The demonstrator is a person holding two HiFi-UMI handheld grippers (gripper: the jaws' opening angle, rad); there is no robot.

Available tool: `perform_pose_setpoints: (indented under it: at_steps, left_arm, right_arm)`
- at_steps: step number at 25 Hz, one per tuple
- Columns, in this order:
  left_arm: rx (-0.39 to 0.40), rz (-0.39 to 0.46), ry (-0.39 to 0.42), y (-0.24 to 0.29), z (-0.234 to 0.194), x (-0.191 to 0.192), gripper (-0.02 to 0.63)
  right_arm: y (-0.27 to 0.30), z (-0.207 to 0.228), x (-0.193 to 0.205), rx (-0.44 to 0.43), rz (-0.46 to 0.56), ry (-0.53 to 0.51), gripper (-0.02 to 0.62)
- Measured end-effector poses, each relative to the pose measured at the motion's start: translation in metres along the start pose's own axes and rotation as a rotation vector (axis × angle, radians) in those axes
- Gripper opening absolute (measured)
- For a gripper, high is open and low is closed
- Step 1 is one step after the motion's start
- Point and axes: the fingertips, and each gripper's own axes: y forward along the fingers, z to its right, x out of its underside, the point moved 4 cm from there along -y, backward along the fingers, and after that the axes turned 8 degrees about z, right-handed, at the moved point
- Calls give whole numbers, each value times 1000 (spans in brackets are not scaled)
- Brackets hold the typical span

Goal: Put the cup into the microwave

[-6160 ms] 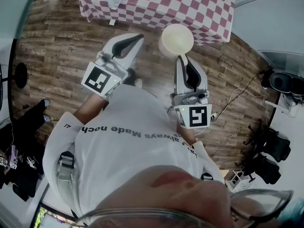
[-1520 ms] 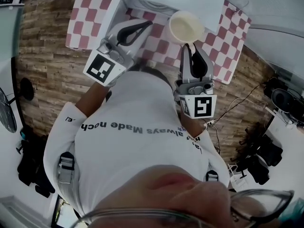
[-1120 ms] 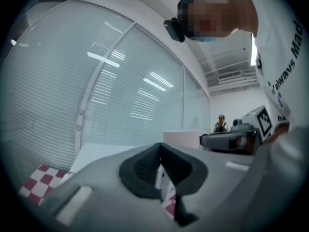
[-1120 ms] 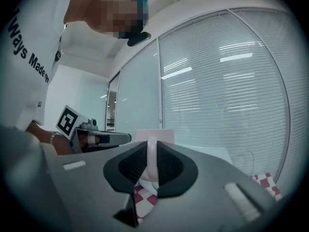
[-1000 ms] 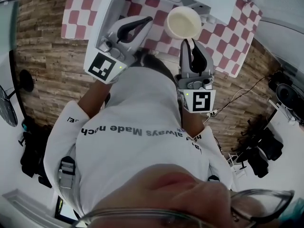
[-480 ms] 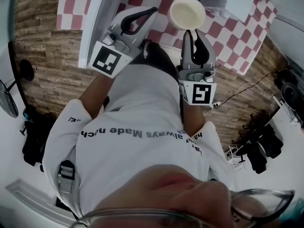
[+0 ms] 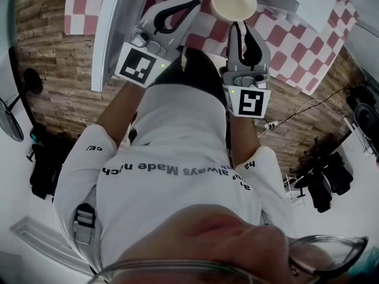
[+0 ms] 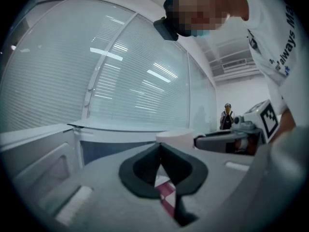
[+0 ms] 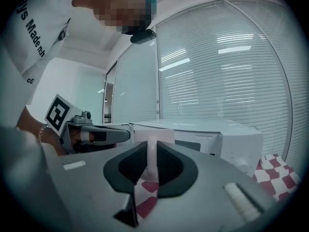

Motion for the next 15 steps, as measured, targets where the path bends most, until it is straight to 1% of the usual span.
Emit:
perform_pose_setpoints:
  at_steps: [3, 8, 15]
  left_arm:
    - [-6, 1, -5, 8, -7, 11, 3]
    - [-39, 17, -3, 22, -18, 26, 3]
    - [-70, 4, -9, 37, -34, 53, 3]
  right_arm:
    - [11, 5, 16, 1, -9, -8, 38]
    - [27, 15, 41, 13, -25, -1, 38]
    - [49, 33, 65, 30, -28, -2, 40]
